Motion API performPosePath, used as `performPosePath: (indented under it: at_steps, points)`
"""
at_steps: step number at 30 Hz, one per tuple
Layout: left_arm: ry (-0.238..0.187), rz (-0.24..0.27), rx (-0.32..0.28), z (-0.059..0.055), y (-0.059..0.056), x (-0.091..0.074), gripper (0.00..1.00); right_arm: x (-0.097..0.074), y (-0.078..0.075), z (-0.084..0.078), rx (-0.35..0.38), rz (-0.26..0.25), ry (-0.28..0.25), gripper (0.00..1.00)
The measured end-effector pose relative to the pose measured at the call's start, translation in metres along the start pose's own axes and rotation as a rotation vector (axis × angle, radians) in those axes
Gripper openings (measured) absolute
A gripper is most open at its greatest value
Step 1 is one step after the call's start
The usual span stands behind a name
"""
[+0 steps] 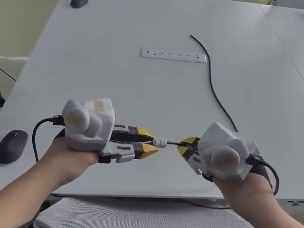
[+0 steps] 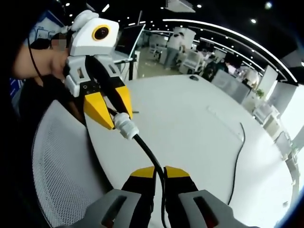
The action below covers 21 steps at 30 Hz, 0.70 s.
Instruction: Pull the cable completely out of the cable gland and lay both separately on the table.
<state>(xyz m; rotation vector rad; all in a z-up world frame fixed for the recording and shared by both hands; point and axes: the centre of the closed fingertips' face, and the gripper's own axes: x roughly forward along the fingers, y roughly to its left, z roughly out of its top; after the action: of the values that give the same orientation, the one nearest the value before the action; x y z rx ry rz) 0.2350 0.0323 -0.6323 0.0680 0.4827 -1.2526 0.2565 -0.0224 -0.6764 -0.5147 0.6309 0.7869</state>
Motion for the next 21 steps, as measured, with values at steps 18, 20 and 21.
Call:
performPosePath:
  at_steps: [18, 20, 21]
  points:
    - [0.007, -0.019, 0.006, -0.004, -0.004, 0.004, 0.15, 0.016, -0.022, -0.069, 0.402, -0.074, 0.065, 0.01]
    - [0.008, -0.020, 0.012, -0.005, -0.005, 0.004, 0.15, 0.017, -0.024, -0.072, 0.460, -0.076, 0.054, 0.01]
    - [0.008, -0.020, 0.014, -0.005, -0.005, 0.004, 0.15, 0.017, -0.023, -0.075, 0.478, -0.070, 0.060, 0.01]
